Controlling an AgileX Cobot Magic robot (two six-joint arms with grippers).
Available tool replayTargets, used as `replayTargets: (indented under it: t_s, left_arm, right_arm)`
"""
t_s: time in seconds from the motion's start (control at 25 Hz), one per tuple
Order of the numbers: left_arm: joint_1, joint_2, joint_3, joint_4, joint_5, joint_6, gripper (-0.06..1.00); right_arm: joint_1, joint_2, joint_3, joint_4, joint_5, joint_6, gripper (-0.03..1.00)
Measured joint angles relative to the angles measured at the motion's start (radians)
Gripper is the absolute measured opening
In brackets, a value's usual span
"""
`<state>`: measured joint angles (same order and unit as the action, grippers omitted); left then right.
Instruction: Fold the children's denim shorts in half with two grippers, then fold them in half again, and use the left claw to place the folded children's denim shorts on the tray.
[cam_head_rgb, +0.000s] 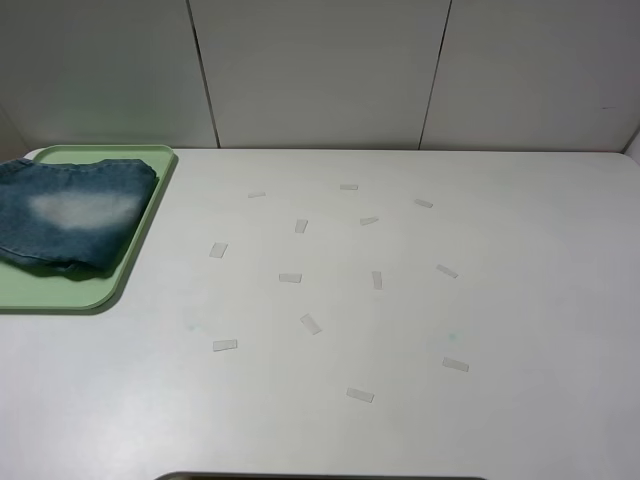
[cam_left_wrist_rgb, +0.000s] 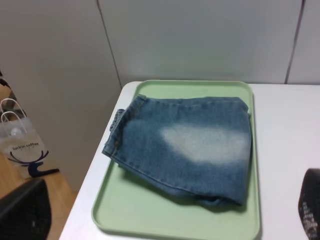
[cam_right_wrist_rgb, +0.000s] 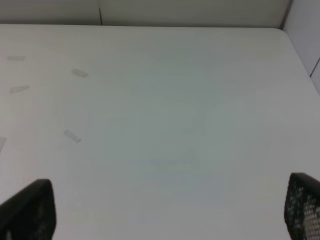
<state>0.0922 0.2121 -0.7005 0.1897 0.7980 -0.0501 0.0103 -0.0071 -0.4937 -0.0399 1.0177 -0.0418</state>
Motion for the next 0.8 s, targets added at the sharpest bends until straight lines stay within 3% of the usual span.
replayTargets:
  t_s: [0.36,0.56,0.8]
  left_arm:
    - [0.0,-0.204,0.001,-0.019,0.19,-0.001,0.99]
    - [0.0,-0.218,0.001,-0.044,0.291,-0.001,0.99]
    - [0.0,-0.218,0.06,-0.13,0.3,-0.001,0.99]
  right_arm:
    - [0.0,0.0,0.0,0.0,0.0,0.0,0.69]
    - [0.0,0.0,0.0,0.0,0.0,0.0,0.69]
    - [0.0,0.0,0.0,0.0,0.0,0.0,0.69]
